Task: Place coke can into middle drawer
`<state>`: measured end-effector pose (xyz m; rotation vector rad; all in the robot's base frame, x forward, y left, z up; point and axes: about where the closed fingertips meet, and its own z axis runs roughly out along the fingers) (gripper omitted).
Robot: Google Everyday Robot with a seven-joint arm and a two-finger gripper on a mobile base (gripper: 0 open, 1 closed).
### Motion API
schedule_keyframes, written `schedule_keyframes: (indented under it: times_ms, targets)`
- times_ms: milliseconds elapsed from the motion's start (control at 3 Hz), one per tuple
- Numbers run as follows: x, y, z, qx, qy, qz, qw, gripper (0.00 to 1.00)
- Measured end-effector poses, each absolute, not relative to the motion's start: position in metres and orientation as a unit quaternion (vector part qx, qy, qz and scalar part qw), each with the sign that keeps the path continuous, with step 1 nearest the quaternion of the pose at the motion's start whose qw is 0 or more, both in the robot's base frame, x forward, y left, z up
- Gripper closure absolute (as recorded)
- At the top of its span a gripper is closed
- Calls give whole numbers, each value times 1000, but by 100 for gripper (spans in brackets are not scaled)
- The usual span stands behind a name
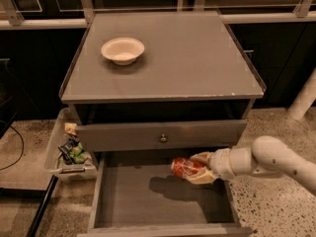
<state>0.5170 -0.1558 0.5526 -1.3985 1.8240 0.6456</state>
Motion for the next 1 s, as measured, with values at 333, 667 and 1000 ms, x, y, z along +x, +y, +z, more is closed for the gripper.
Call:
schedule_keyframes:
  times_ms: [333,667,1000]
  targets:
    - [510,-131,489,-530,723,250,365,100]
    - [514,-112,438,-526,726,231,378,100]
    - [528,-107,408,-532,723,203,391,100]
